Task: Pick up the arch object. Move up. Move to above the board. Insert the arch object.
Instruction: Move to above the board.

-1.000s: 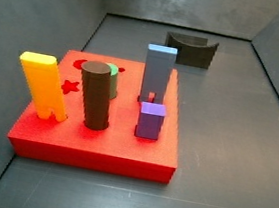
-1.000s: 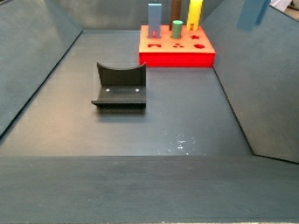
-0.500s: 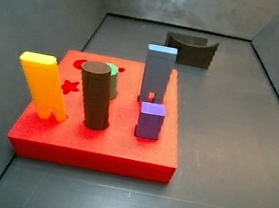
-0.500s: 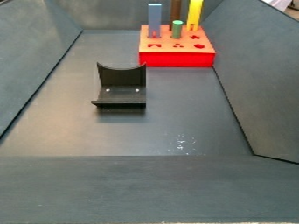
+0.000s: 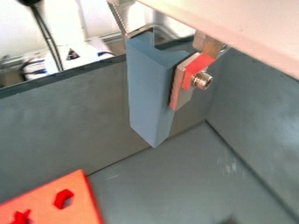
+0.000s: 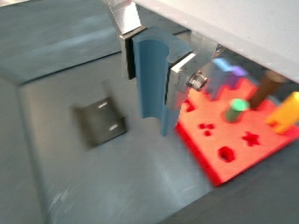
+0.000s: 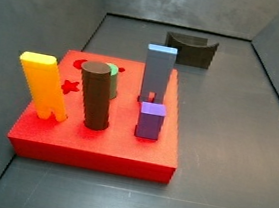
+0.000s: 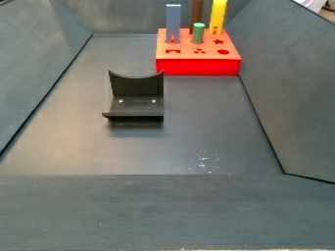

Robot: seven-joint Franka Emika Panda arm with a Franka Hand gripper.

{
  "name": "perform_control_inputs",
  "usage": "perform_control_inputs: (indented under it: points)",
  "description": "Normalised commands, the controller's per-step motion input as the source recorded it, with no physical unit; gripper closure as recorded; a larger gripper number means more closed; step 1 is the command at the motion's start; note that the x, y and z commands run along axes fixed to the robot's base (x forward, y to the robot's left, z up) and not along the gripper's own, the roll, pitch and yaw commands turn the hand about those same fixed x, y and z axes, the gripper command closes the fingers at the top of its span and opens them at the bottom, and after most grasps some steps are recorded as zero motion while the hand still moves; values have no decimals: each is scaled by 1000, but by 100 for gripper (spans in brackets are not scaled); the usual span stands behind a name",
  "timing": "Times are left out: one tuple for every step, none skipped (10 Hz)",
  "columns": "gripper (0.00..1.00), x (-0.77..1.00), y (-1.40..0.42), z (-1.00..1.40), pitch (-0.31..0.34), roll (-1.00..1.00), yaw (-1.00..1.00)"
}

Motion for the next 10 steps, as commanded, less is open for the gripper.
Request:
perform_control_inputs:
  points:
    - [100,344,-1000,-1,64,-53,-1000]
    - [100,350,-1000,0,77,-80,-923]
    - [100,360,-1000,0,85,-61,-568]
    - [100,365,-1000,2,86,-59,-418]
    - [100,379,-1000,3,92,-47,-203]
    - [100,385,-1000,6,94,-44,-127]
    - [100,402,-1000,7,98,-5,-41]
    - [100,438,-1000,8,106,7,-2]
    - [100,381,-759,13,112,32,7]
    - [100,312,-599,16,113,46,7]
